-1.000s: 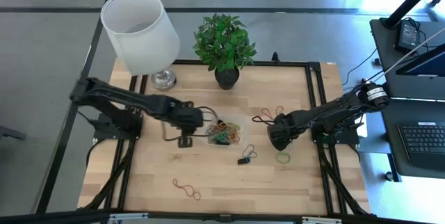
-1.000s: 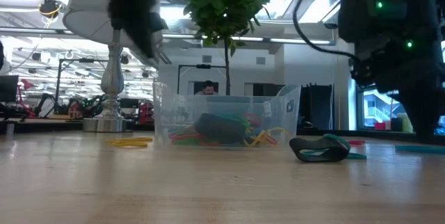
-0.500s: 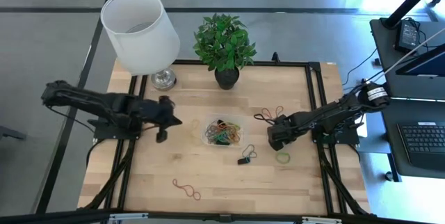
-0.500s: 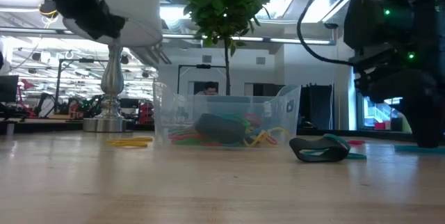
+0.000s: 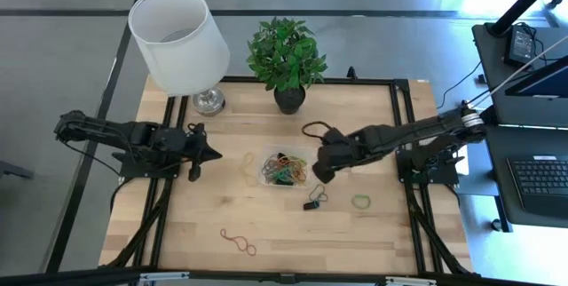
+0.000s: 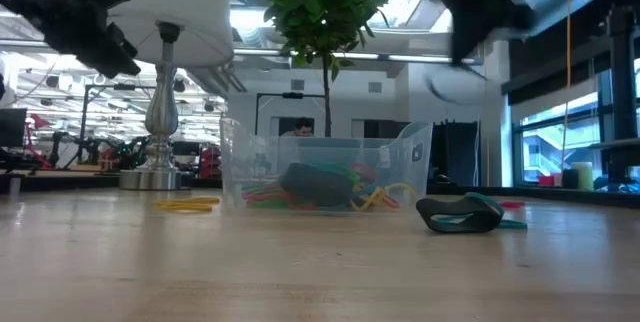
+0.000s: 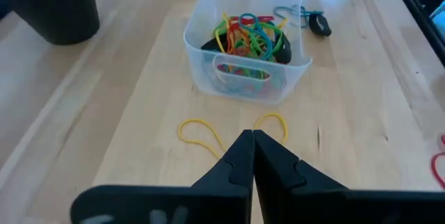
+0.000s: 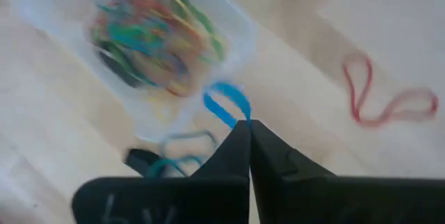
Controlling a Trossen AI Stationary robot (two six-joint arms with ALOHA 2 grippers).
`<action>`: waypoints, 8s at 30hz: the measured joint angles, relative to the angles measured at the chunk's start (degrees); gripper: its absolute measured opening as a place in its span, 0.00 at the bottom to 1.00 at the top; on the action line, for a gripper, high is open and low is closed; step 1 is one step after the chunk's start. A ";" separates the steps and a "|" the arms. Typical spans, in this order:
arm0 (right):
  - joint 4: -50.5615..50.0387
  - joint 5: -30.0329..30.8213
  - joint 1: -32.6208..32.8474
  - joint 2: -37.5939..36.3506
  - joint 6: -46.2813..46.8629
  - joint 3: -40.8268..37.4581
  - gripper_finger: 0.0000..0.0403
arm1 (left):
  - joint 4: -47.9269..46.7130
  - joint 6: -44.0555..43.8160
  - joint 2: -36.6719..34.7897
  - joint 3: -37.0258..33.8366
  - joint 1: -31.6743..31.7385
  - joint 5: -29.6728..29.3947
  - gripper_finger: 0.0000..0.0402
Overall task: Pick and place rubber bands into bin
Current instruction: Put the top blue rubber band into the transparent container, then put the bottom red rubber band into the transparent container, then put the blue rubber band into the transparent container
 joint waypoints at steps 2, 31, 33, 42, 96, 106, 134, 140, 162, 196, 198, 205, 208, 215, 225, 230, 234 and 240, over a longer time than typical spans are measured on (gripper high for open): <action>-1.85 0.89 0.00 3.44 -3.18 6.68 0.00 | 0.42 -0.06 -1.64 -1.01 0.00 0.01 0.01; -4.73 -4.31 -8.04 46.52 -20.76 45.54 0.19 | 1.64 -0.05 -4.87 -1.94 0.00 3.49 0.01; -5.94 -4.37 -8.04 46.48 -20.80 46.73 0.25 | 1.64 -0.04 -4.87 -1.94 0.00 3.49 0.01; -13.89 -4.28 -7.93 46.42 -25.03 55.06 0.42 | 1.64 -0.04 -4.87 -1.94 0.00 3.46 0.01; 26.56 -3.37 20.63 -17.69 5.89 -42.08 0.12 | -17.27 -18.03 78.82 55.13 -33.75 -2.30 0.19; 27.50 -3.44 21.63 -17.69 4.27 -42.14 0.12 | -17.16 -18.97 87.99 55.09 -33.75 3.29 0.30; 27.53 -2.84 22.36 -17.67 2.74 -42.14 0.12 | -20.70 -26.61 64.84 55.04 -26.64 -7.03 0.01; 29.21 -2.69 22.36 -17.67 3.11 -42.14 0.12 | -21.09 -12.95 60.95 58.42 -17.15 -10.11 0.01; 41.74 2.04 22.16 -17.65 9.47 -42.14 0.12 | -23.76 30.95 80.15 62.78 8.05 6.98 0.01; 20.71 7.78 21.28 4.10 -9.72 -13.33 0.02 | -19.94 41.90 59.05 50.55 25.96 27.89 0.09; 22.15 7.56 20.75 5.91 -10.31 -13.33 0.02 | -16.73 41.79 55.77 45.60 26.80 27.90 0.05; 26.96 3.60 18.74 9.65 -10.57 -13.33 0.02 | -8.16 35.99 44.31 30.74 28.46 27.81 0.01; 26.77 2.11 18.13 10.23 -11.48 -13.35 0.02 | -6.56 34.24 40.11 26.70 28.79 27.48 0.00; 26.62 2.09 17.63 10.18 -13.37 -13.67 0.02 | -4.09 29.75 34.11 21.91 28.74 27.43 0.01; 27.13 -0.54 14.09 10.18 -14.07 -18.12 0.13 | -4.17 27.87 32.60 20.57 28.74 27.35 0.00; 29.58 -1.86 12.77 10.18 -17.90 -19.71 0.26 | -4.22 28.24 32.62 20.55 28.74 27.29 0.01; 32.08 -2.05 12.81 10.18 -17.76 -21.31 0.32 | -4.26 28.30 32.64 20.55 28.74 27.28 0.01; 38.85 -1.86 12.77 10.55 -16.26 -24.43 0.34 | -4.29 28.33 32.64 20.55 28.74 27.27 0.00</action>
